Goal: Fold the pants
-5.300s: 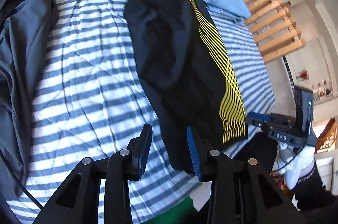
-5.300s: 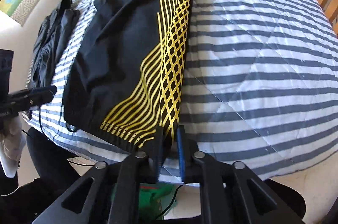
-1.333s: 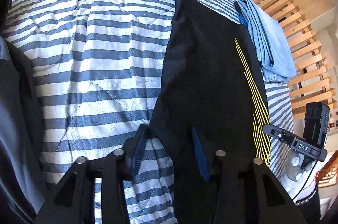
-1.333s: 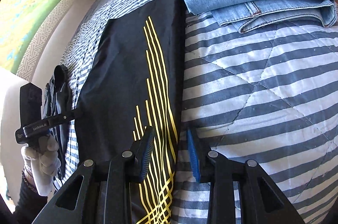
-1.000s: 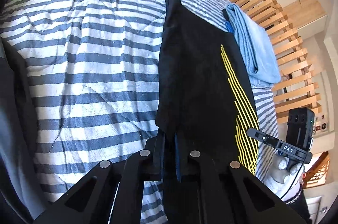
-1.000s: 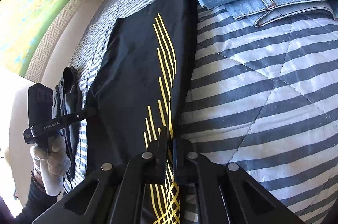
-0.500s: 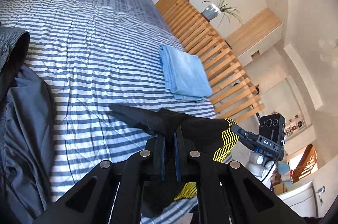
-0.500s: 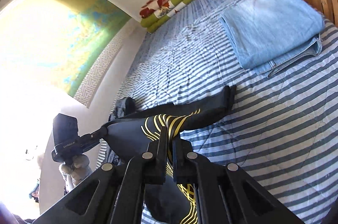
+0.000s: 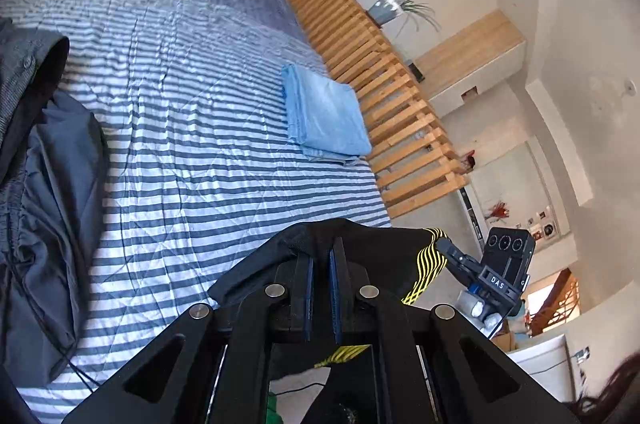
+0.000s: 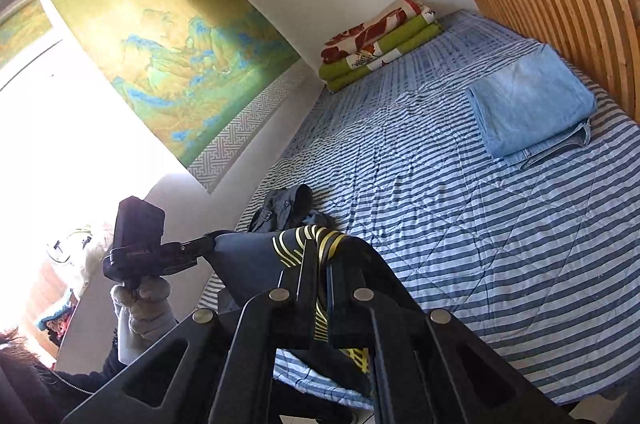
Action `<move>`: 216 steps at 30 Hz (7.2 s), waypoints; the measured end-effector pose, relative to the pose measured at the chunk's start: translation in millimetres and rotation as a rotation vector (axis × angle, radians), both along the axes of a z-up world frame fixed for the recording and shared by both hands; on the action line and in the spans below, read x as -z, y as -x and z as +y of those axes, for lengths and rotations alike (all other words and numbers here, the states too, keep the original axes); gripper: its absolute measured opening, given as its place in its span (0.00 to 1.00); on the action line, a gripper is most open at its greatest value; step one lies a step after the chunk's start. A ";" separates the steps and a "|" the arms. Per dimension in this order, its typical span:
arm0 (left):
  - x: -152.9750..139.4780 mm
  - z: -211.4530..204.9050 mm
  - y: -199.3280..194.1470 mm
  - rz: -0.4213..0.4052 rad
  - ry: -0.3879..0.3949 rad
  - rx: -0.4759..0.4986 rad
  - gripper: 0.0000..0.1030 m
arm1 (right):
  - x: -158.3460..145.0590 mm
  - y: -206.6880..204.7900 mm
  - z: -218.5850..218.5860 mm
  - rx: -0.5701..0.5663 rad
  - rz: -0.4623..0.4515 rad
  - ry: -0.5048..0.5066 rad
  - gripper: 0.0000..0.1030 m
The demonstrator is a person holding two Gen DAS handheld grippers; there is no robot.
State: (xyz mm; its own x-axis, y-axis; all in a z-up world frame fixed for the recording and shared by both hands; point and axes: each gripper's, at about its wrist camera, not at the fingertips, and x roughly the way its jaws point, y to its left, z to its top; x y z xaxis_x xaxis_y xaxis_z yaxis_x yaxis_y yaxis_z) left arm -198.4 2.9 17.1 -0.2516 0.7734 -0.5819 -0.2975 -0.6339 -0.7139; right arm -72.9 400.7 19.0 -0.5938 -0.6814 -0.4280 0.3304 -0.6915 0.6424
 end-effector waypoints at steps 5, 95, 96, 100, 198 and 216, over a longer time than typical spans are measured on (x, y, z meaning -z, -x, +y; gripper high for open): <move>86.8 32.6 118.8 -0.170 0.080 -0.058 0.06 | 69.5 84.7 4.4 0.072 -0.140 0.003 0.03; -46.5 195.5 98.0 0.320 0.039 0.127 0.11 | -26.9 67.9 74.9 0.355 0.289 -0.152 0.05; -47.5 206.4 101.7 0.313 0.038 0.140 0.11 | -31.5 65.9 81.9 0.367 0.298 -0.160 0.05; -46.8 251.8 131.3 0.267 0.024 0.188 0.11 | -42.8 74.2 109.1 0.417 0.299 -0.189 0.05; -84.5 128.4 -263.4 0.530 0.461 -0.099 0.71 | -33.1 -115.4 -72.9 0.430 0.068 -0.659 0.64; -92.2 137.5 -316.2 0.574 0.436 -0.113 0.77 | -54.5 -176.2 -81.5 0.475 0.180 -0.680 0.66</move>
State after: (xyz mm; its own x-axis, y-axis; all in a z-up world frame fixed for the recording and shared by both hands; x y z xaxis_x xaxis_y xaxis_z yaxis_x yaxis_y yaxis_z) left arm 117.8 140.3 109.3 -0.6744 0.4526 -0.5833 -0.4647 -0.8742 -0.1409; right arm 103.3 319.1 73.5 -0.8501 0.0289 -0.5258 -0.0356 -0.9994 0.0025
